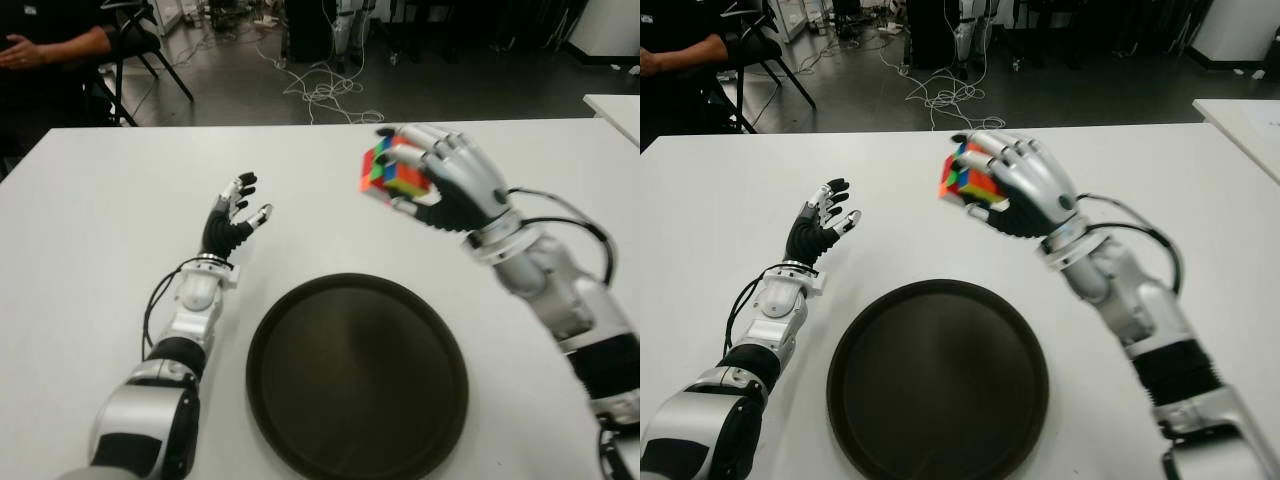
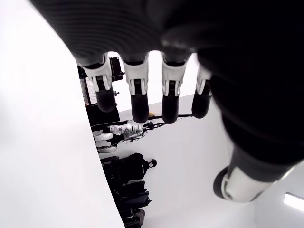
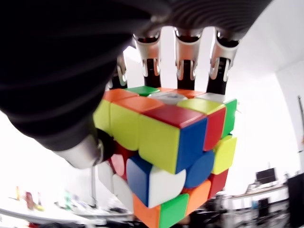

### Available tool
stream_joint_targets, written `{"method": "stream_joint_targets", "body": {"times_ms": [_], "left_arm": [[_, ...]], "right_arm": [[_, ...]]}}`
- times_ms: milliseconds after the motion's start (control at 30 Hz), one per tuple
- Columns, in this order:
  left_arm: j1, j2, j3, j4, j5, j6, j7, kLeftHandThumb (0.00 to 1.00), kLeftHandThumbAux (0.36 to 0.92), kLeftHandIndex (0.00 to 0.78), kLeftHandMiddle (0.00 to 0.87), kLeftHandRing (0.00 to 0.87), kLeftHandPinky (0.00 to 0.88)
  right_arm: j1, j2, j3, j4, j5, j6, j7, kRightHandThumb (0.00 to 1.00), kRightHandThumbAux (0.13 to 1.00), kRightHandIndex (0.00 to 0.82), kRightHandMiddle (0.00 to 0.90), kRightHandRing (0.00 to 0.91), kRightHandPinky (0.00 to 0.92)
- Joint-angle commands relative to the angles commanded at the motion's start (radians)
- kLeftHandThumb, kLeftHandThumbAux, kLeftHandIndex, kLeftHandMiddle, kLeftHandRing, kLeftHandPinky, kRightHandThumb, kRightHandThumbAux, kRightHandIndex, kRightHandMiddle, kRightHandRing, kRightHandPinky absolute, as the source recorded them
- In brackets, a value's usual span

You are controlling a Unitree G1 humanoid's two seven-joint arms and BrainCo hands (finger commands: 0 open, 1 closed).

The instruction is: Pick up the Rubik's Cube and put it in the plate

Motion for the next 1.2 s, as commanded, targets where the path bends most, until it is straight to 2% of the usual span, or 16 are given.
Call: {"method": "stream_joint_targets", "body": {"times_ms": [67,167,267,333,433,567,700,833,1033,1200], "left_arm": [[0.001,-0.001,0.0,-0.001,0.002,0.0,0.003,0.001,0.715,0.143,0.151,0.094,0.065],[0.001,-0.002,0.0,-0.001,0.005,0.004,0.015,0.004,0.721,0.145,0.151,0.095,0.065],[-0.001,-0.003,-0.001,-0.002,0.007,0.008,0.019,0.005,0.721,0.144,0.151,0.096,0.068],[-0.002,-0.004,-0.002,-0.002,0.008,0.009,0.023,0.004,0.718,0.144,0.15,0.096,0.07],[-0.001,-0.002,-0.005,-0.004,0.012,0.009,0.027,0.001,0.709,0.148,0.151,0.095,0.069],[0.0,0.001,-0.005,-0.005,0.009,0.007,0.02,0.0,0.699,0.154,0.152,0.095,0.067],[0.002,0.003,-0.004,-0.01,0.004,0.005,0.009,0.005,0.723,0.154,0.151,0.101,0.083],[0.004,0.004,-0.002,-0.015,0.0,0.003,0.002,0.007,0.742,0.161,0.153,0.107,0.092],[0.007,0.006,-0.001,-0.02,0.002,-0.001,0.0,0.001,0.735,0.166,0.153,0.106,0.087],[0.008,0.009,-0.005,-0.022,0.009,-0.002,0.003,0.0,0.703,0.161,0.148,0.11,0.091]], "right_arm": [[0.002,0.0,0.018,0.004,0.014,-0.011,0.037,0.825,0.699,0.362,0.518,0.595,0.652],[0.005,-0.036,0.07,-0.015,0.111,-0.064,0.221,0.824,0.699,0.364,0.506,0.565,0.606],[0.016,-0.044,0.093,-0.053,0.157,-0.076,0.329,0.824,0.699,0.369,0.493,0.527,0.559],[0.034,-0.047,0.11,-0.085,0.185,-0.082,0.391,0.824,0.698,0.372,0.487,0.507,0.535],[0.073,-0.073,0.117,-0.146,0.232,-0.092,0.474,0.824,0.699,0.374,0.483,0.495,0.514],[0.075,-0.085,0.107,-0.173,0.277,-0.086,0.553,0.823,0.699,0.375,0.481,0.487,0.496],[0.053,-0.094,0.096,-0.196,0.306,-0.052,0.638,0.822,0.7,0.376,0.478,0.472,0.481],[0.051,-0.097,0.085,-0.219,0.313,-0.026,0.687,0.822,0.7,0.377,0.477,0.471,0.479],[0.058,-0.1,0.072,-0.244,0.317,-0.013,0.726,0.822,0.7,0.38,0.474,0.465,0.467],[0.06,-0.108,0.068,-0.262,0.344,-0.019,0.762,0.821,0.7,0.379,0.474,0.47,0.468]]}}
